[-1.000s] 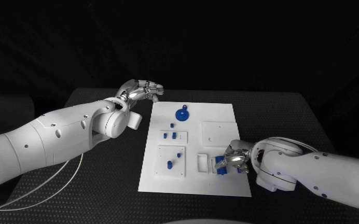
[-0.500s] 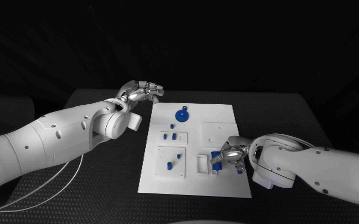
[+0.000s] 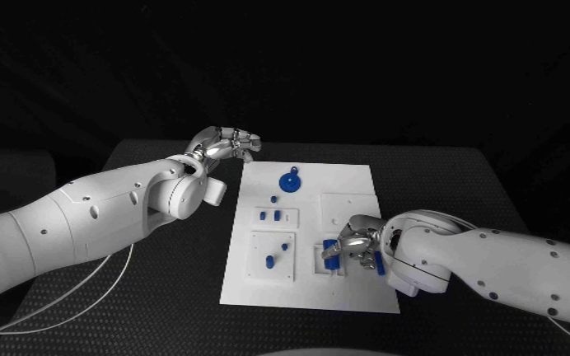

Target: Assemble the parts on the task board

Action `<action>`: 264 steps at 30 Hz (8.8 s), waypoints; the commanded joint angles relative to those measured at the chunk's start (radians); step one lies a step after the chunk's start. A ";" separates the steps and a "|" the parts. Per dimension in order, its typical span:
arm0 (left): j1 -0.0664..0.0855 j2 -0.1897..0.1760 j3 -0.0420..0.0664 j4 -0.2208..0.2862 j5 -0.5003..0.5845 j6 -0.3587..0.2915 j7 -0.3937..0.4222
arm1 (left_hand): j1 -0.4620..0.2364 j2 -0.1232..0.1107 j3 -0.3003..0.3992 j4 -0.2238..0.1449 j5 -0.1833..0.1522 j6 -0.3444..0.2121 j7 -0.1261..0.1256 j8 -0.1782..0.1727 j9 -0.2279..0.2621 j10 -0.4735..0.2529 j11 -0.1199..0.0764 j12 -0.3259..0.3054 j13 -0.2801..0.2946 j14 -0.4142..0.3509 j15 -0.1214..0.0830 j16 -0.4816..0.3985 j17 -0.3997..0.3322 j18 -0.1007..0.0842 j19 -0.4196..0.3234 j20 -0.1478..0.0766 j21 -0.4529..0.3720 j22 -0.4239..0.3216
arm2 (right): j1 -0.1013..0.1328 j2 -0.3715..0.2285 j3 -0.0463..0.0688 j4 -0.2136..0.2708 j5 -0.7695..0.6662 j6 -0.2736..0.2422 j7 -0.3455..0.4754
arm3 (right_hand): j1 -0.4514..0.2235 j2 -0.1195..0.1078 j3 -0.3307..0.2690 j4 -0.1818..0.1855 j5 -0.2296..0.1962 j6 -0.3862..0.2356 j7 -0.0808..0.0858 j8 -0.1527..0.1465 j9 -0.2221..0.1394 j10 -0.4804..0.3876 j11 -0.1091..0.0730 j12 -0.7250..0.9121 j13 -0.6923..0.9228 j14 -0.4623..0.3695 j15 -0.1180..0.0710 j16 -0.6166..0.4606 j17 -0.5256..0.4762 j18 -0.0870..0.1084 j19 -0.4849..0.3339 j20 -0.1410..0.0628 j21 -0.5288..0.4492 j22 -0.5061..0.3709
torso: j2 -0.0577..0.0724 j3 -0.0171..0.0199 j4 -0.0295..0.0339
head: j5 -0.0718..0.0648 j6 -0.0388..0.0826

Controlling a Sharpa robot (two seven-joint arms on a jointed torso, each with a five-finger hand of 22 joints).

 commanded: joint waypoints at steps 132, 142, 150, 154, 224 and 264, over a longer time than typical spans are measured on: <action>0.001 0.001 0.001 0.004 0.004 0.013 0.003 | -0.016 -0.003 0.001 0.014 0.006 -0.012 0.001 0.004 0.000 -0.008 0.001 0.000 0.002 0.005 0.000 -0.012 0.008 0.013 0.005 0.000 -0.012 0.007 | -0.019 0.013 -0.004 -0.015 -0.078 0.075 0.065 | 0.073 0.125 0.058 -0.042 0.003 0.076 0.009 -0.048 0.004 0.004 -0.001 -0.059 0.022 0.008 -0.006 -0.041 0.026 0.045 -0.016 0.007 -0.008 0.014 | 0.000 0.0007 -0.0013 | 0.025 -0.011; 0.001 0.000 0.001 0.005 0.004 0.012 0.003 | -0.016 -0.002 0.002 0.015 0.006 -0.011 0.000 0.005 0.000 -0.008 0.001 0.000 0.002 0.005 0.000 -0.012 0.009 0.013 0.005 0.000 -0.012 0.008 | -0.019 0.012 -0.004 -0.017 -0.091 0.090 0.059 | 0.059 0.133 0.102 -0.056 0.003 0.081 0.009 -0.049 0.004 0.011 -0.001 -0.059 0.027 0.010 -0.005 -0.042 0.028 0.045 -0.012 0.011 -0.002 0.016 | 0.000 0.0009 -0.0020 | 0.026 -0.012; 0.001 0.000 0.001 0.005 0.004 0.013 0.003 | -0.015 -0.001 0.002 0.015 0.007 -0.011 0.000 0.005 0.000 -0.008 0.001 0.001 0.002 0.005 0.000 -0.012 0.009 0.013 0.005 0.000 -0.012 0.008 | -0.019 0.014 -0.004 -0.019 -0.087 0.100 0.063 | 0.014 0.029 0.059 -0.092 0.005 0.082 0.011 -0.051 0.005 0.014 0.002 -0.061 0.029 0.013 -0.003 -0.041 0.029 0.045 -0.008 0.015 0.005 0.018 | 0.000 0.0009 -0.0019 | 0.026 -0.011; 0.001 -0.001 0.001 0.004 0.004 0.013 0.001 | -0.015 -0.001 0.002 0.015 0.007 -0.011 0.000 0.005 0.000 -0.008 0.001 0.001 0.003 0.005 0.000 -0.012 0.009 0.013 0.005 0.000 -0.013 0.008 | -0.019 0.010 -0.004 -0.018 -0.080 0.108 0.070 | -0.005 -0.063 0.001 -0.104 0.003 0.082 0.010 -0.051 0.006 0.015 0.000 -0.063 0.030 0.015 -0.004 -0.043 0.029 0.045 -0.002 0.013 0.006 0.015 | 0.000 0.0007 -0.0019 | 0.026 -0.010; 0.000 -0.002 0.000 -0.002 0.004 0.020 0.001 | -0.020 -0.001 0.001 0.020 0.006 -0.011 0.000 0.006 0.000 -0.008 0.001 0.001 0.003 0.004 0.000 -0.015 0.013 0.013 0.005 0.000 -0.015 0.011 | -0.012 -0.163 0.023 0.001 -0.343 0.174 -0.003 | 0.079 -0.077 -0.076 -0.036 0.003 0.066 0.016 -0.065 0.027 0.072 0.007 -0.016 0.103 0.022 0.002 -0.046 0.044 0.045 0.005 0.006 -0.004 0.012 | 0.000 0.0002 0.0011 | -0.033 0.013; 0.000 -0.004 0.000 0.000 0.004 0.024 -0.004 | -0.023 0.000 0.000 0.023 0.006 -0.012 0.000 0.006 0.000 -0.009 0.001 0.001 0.003 0.004 0.001 -0.016 0.015 0.013 0.005 0.000 -0.017 0.013 | -0.059 -0.059 0.020 -0.023 -0.340 0.072 0.011 | 0.043 -0.082 -0.079 0.010 0.004 0.075 0.011 -0.063 0.036 0.074 0.001 -0.022 0.104 0.020 -0.003 -0.047 0.046 0.045 0.004 0.002 -0.004 0.012 | 0.000 -0.0006 -0.0006 | -0.022 0.002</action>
